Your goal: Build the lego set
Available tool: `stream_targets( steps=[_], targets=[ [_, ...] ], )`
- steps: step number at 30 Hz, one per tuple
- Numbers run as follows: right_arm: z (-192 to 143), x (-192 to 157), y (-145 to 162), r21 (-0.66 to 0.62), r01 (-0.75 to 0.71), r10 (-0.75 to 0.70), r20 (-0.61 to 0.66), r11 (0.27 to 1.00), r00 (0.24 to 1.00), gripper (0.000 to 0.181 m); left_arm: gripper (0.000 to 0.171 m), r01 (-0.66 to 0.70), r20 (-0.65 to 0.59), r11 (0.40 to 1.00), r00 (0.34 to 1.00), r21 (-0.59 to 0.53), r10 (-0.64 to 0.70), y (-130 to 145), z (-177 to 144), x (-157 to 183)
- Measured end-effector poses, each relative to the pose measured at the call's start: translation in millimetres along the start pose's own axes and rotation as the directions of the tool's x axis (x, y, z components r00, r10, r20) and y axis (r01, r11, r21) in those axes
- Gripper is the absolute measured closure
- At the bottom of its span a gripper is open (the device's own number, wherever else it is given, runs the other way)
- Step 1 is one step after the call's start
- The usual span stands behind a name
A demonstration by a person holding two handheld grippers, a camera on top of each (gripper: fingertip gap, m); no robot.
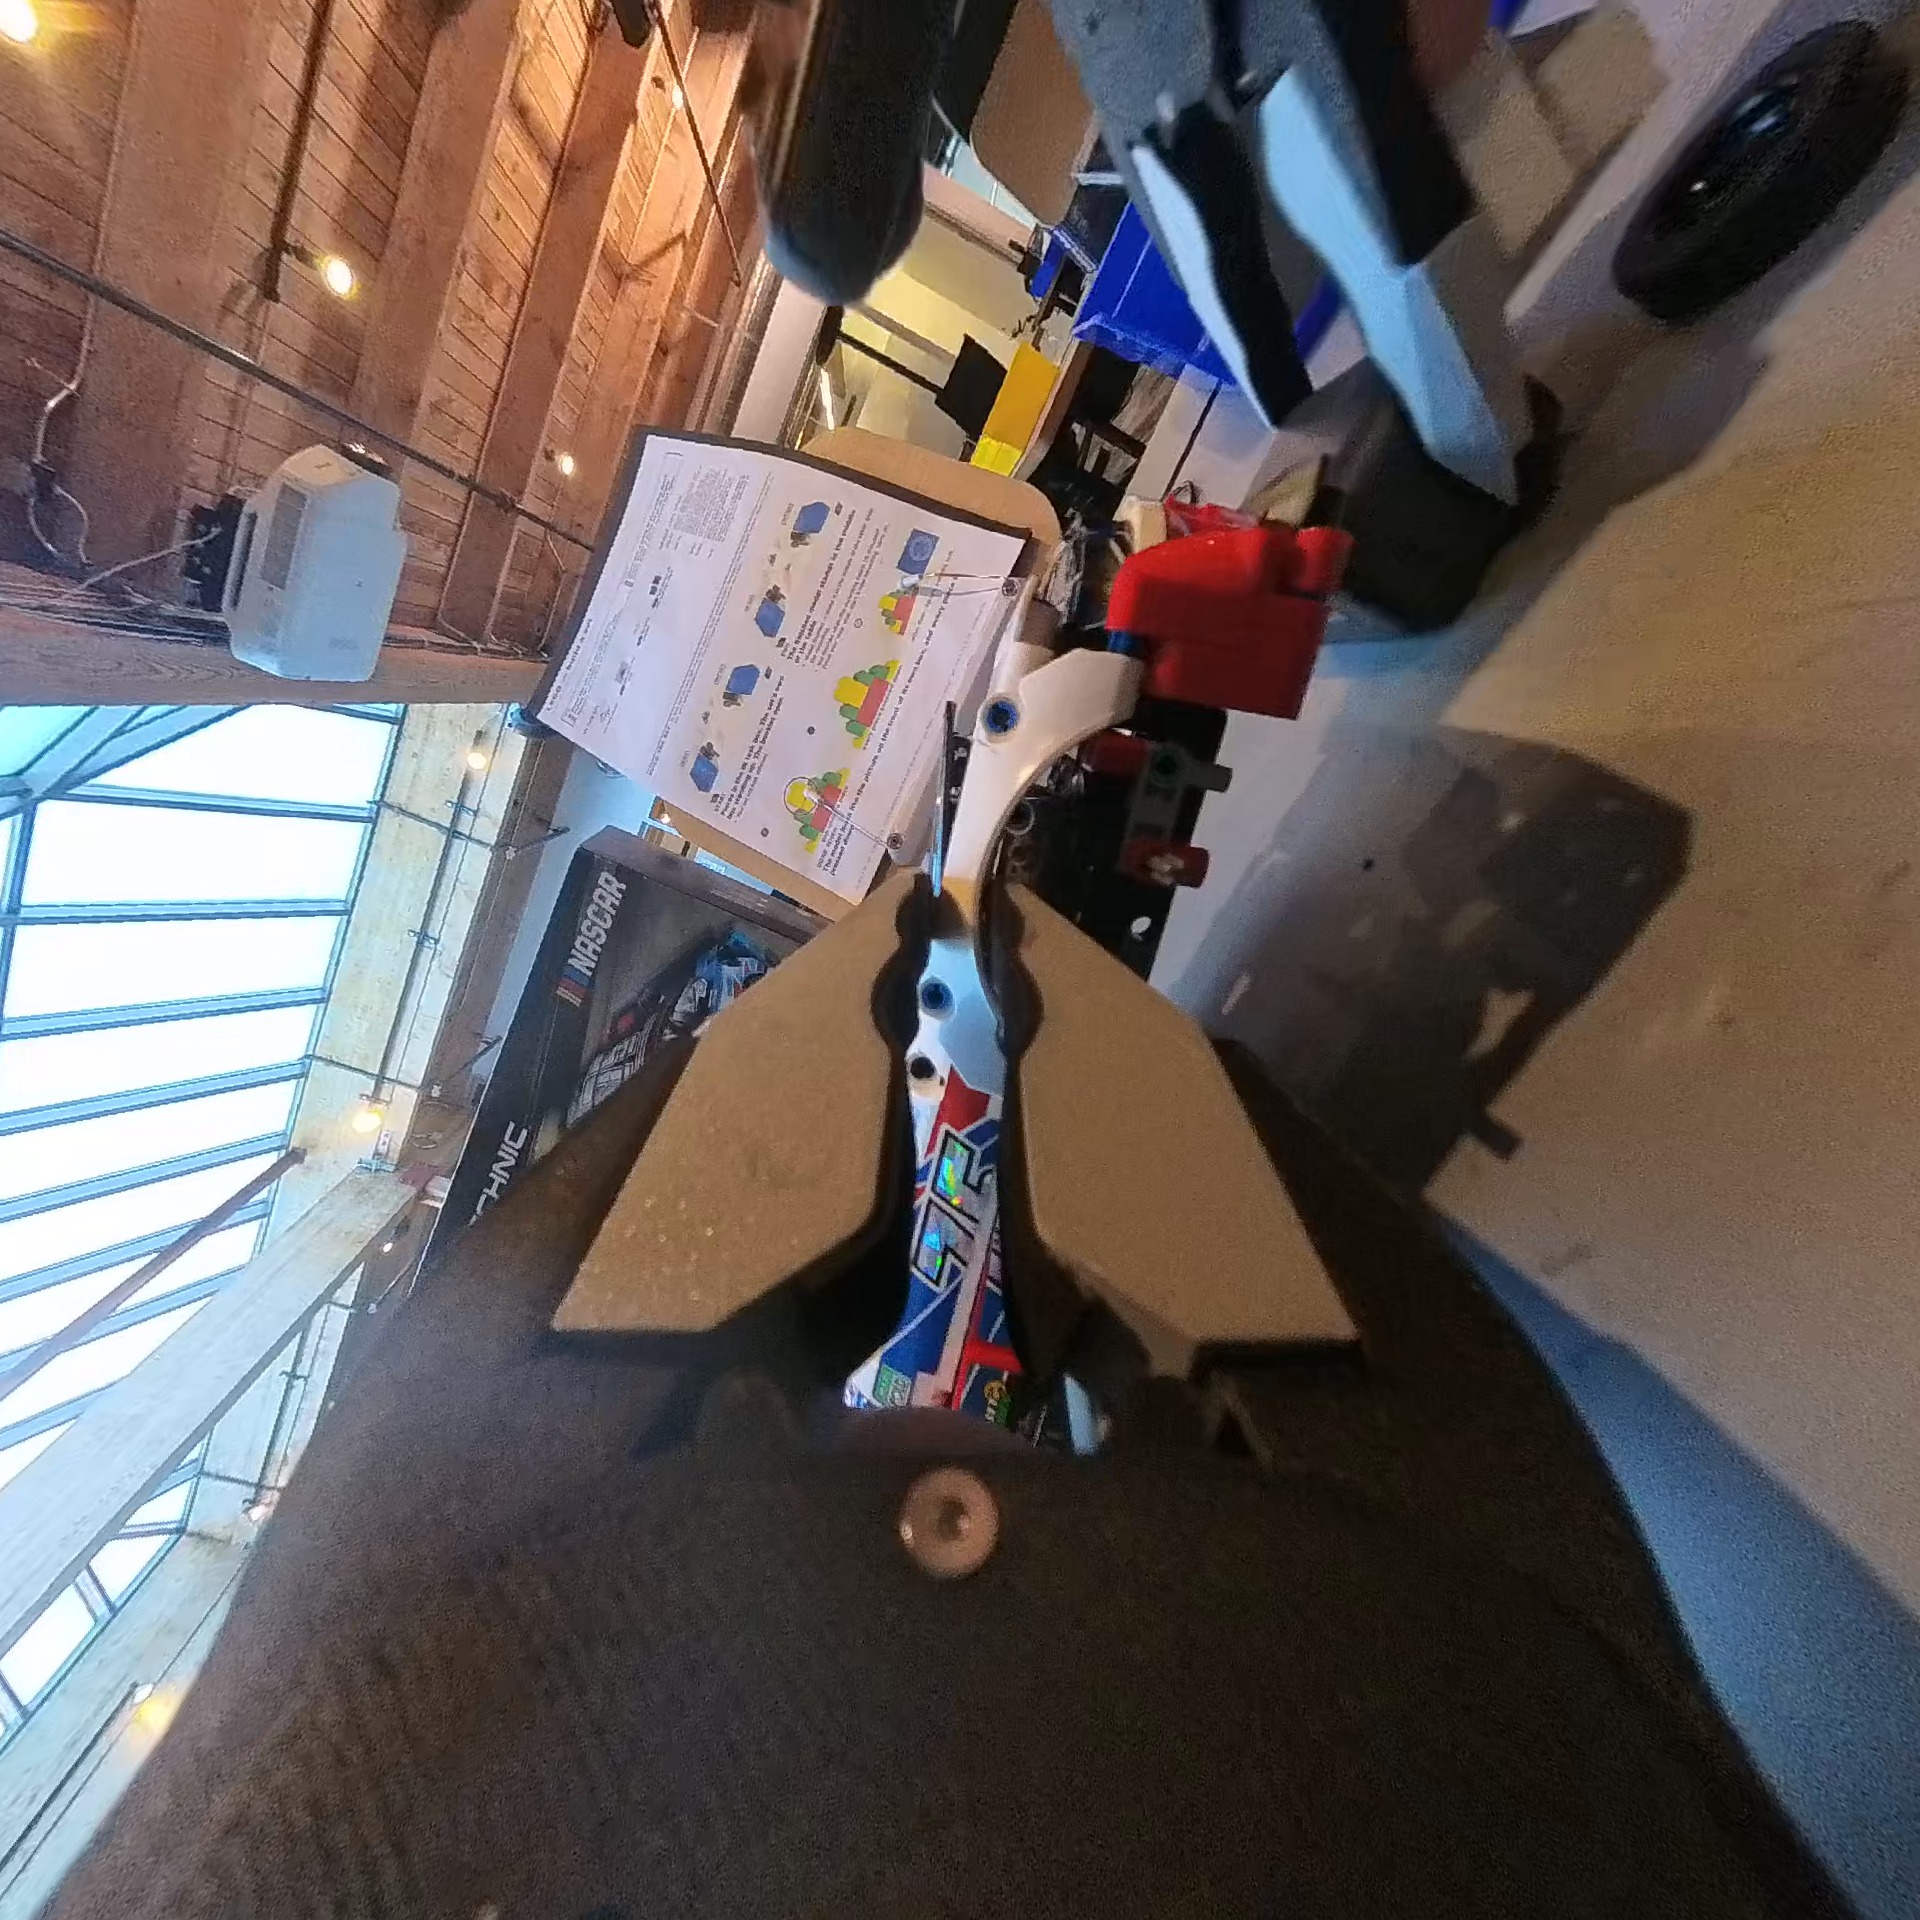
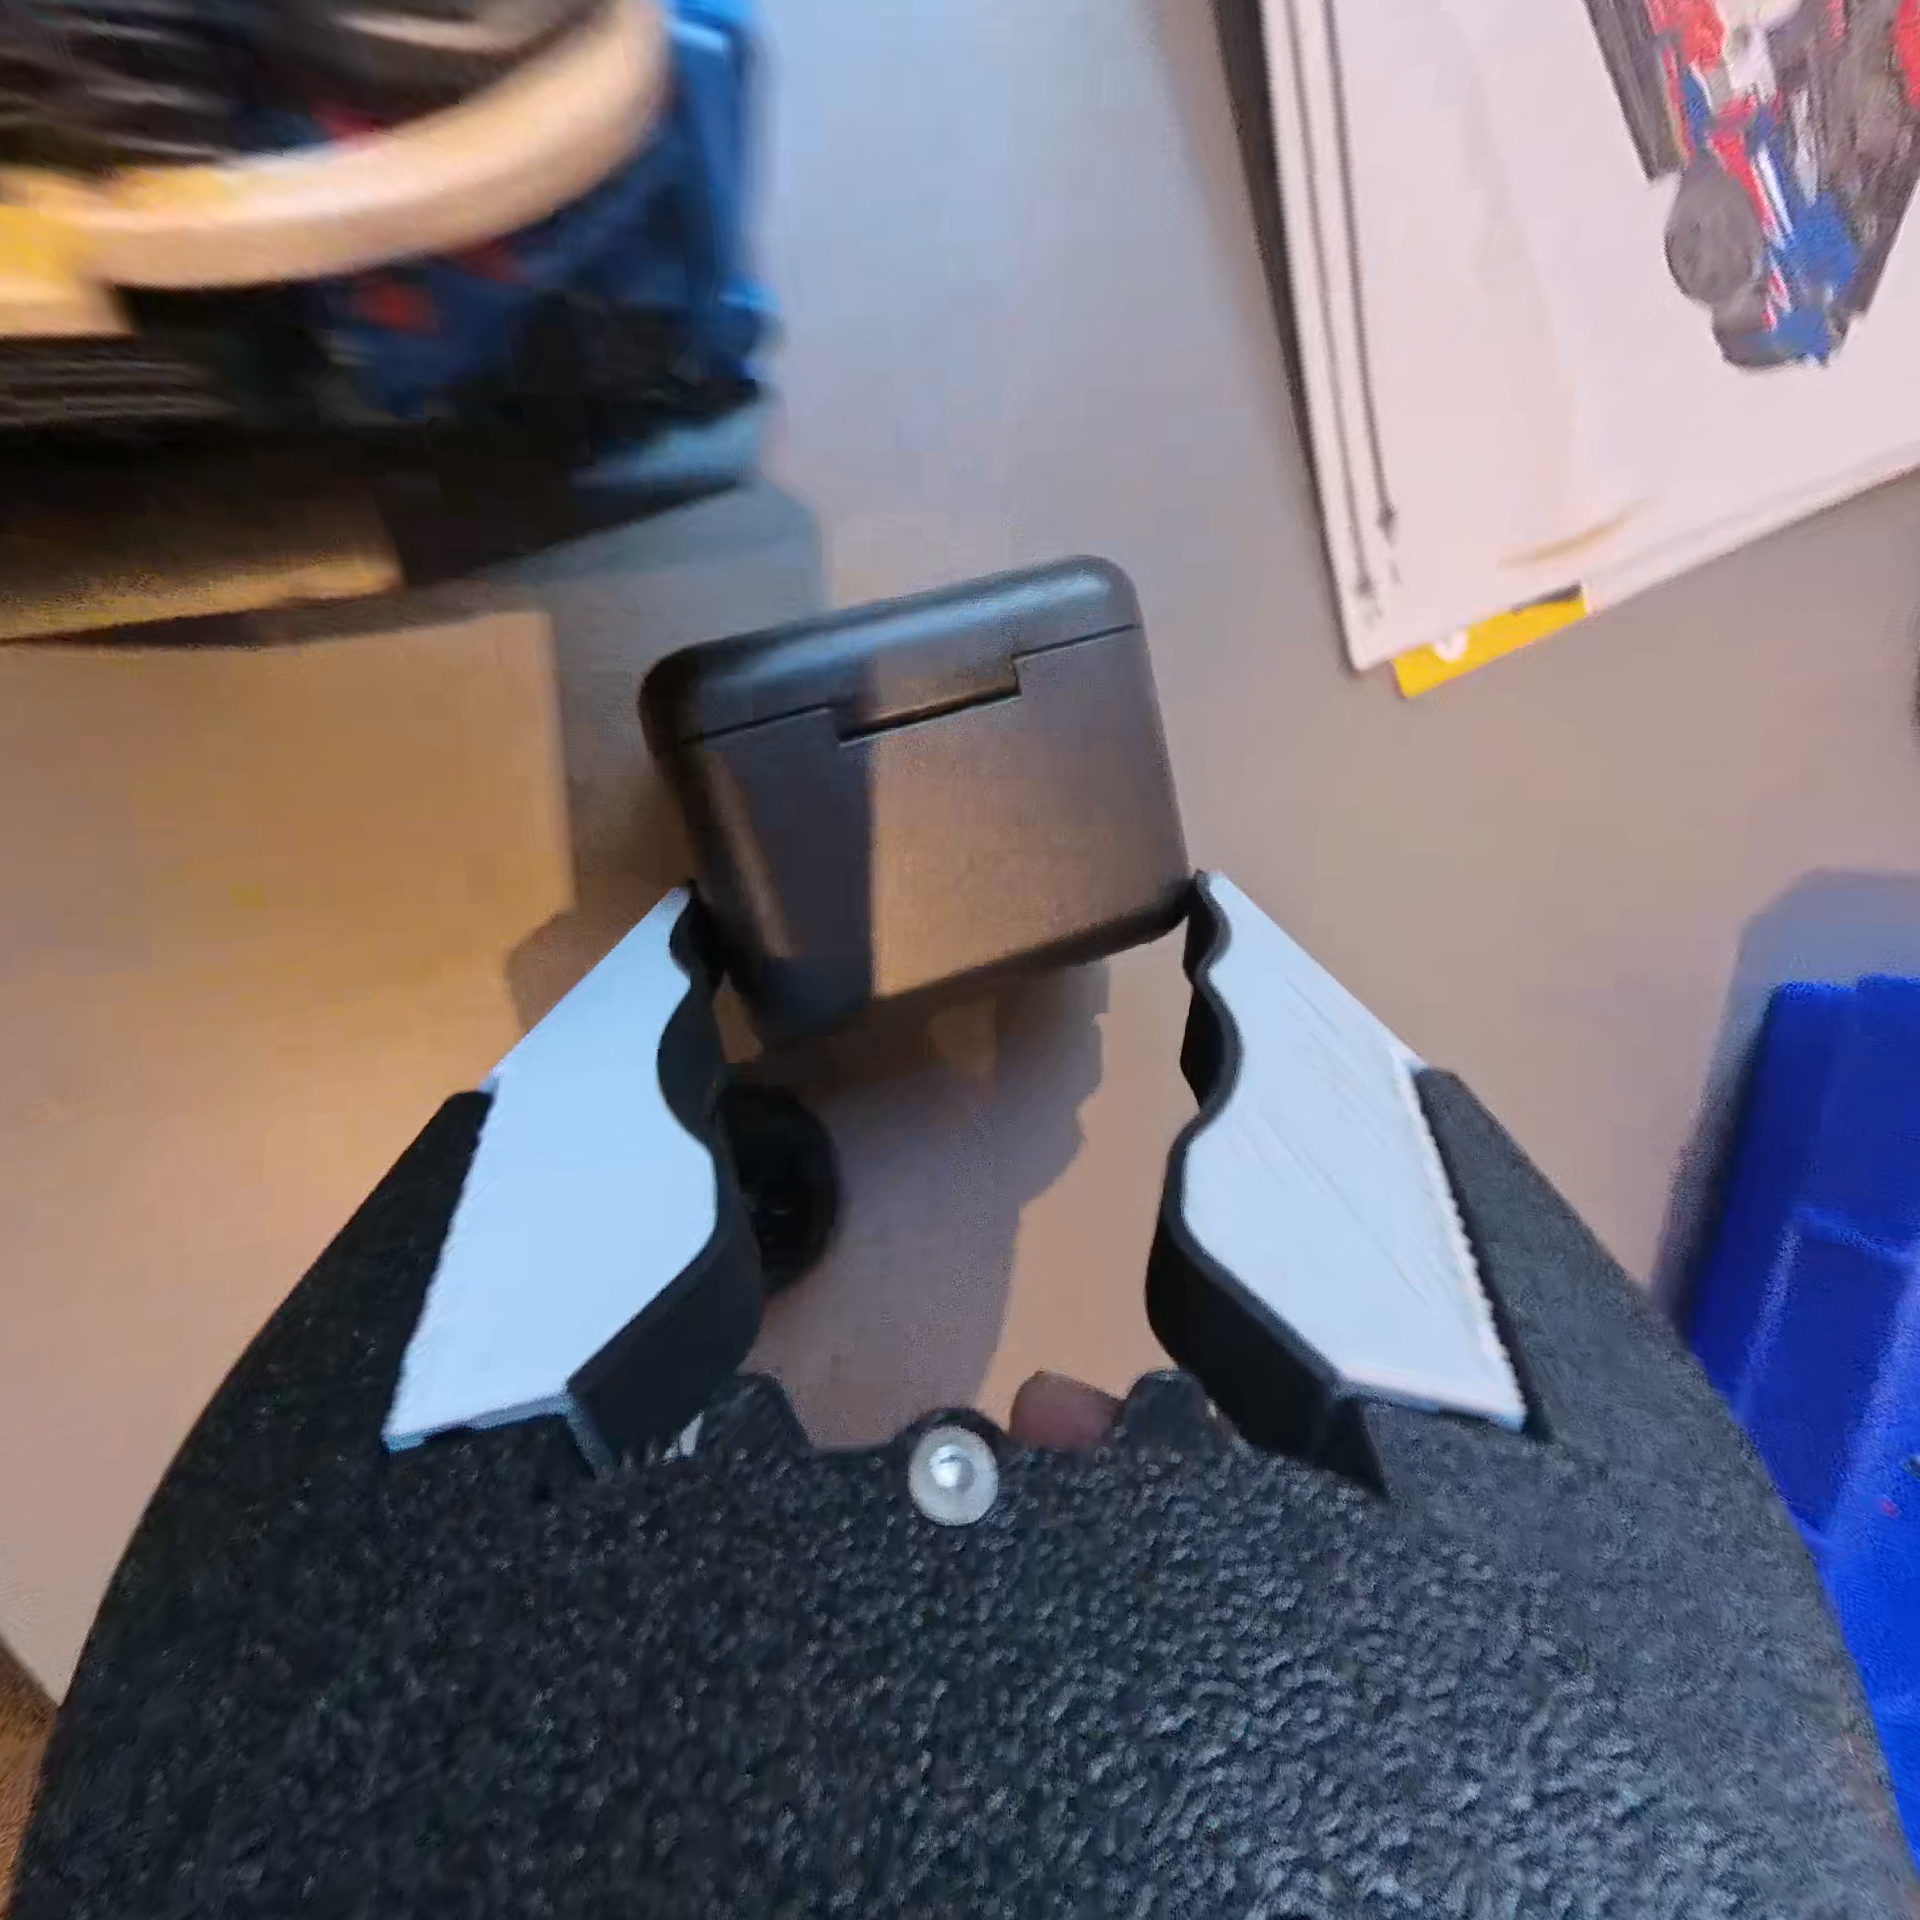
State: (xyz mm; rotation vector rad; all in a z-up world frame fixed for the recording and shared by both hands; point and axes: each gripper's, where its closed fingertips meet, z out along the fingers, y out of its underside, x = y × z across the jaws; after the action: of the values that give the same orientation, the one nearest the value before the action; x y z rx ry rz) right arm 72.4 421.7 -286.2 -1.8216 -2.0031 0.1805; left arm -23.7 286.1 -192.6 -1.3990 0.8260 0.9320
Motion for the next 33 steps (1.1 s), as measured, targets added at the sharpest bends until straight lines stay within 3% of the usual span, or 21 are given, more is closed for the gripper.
stream_targets(
  steps=[5,8,12,14,18,20,24,28,31,33],
  targets=[
    [5.8,65.6,26.0,-0.122,-0.108,0.101,-0.066,0.987,0.993,0.096,0.165,-0.045,-0.028,0.999,0.999,-0.020,0.044,0.5,2.2,13.0],
    [3.3,97.3,47.0,-0.119,-0.168,0.151,-0.133,0.979,0.979,0.098,0.164,-0.077,-0.052,0.997,0.996,-0.016,0.076,1.4,4.5,25.4],
    [-13.8,110.2,58.3,-0.064,-0.208,0.185,-0.262,0.976,0.947,0.102,0.164,-0.075,-0.057,0.997,0.996,-0.018,0.073,3.6,8.9,32.9],
    [-23.0,100.3,52.8,0.008,-0.237,0.229,-0.287,0.971,0.930,0.104,0.164,-0.076,-0.074,0.997,0.995,-0.027,0.073,3.6,17.2,38.4],
    [-22.4,48.6,25.2,0.161,-0.241,0.269,-0.179,0.957,0.946,0.100,0.164,-0.113,-0.096,0.993,0.990,-0.045,0.108,4.7,40.0,44.7],
    [-22.7,23.4,16.6,0.193,-0.184,0.215,-0.156,0.964,0.964,0.109,0.164,-0.106,-0.099,0.993,0.990,-0.050,0.100,5.0,40.7,46.2],
    [-31.8,-3.8,9.8,0.208,-0.039,0.076,-0.176,0.977,0.981,0.108,0.160,-0.092,-0.143,0.992,0.986,-0.081,0.080,11.3,33.6,59.7],
    [-46.2,-28.0,-10.6,0.302,-0.012,0.041,-0.089,0.953,0.995,0.103,0.139,-0.055,-0.139,0.994,0.989,-0.096,0.042,11.5,28.2,51.4],
    [-55.7,-39.1,-21.9,0.371,-0.006,0.027,-0.051,0.929,0.998,0.103,0.115,0.025,-0.134,0.993,0.990,-0.111,-0.040,4.8,4.4,31.7],
    [-61.0,-44.8,-23.1,0.387,0.001,0.020,-0.051,0.922,0.998,0.103,0.116,0.150,-0.158,0.982,0.973,-0.115,-0.167,8.6,-32.7,8.2]
  ],
)
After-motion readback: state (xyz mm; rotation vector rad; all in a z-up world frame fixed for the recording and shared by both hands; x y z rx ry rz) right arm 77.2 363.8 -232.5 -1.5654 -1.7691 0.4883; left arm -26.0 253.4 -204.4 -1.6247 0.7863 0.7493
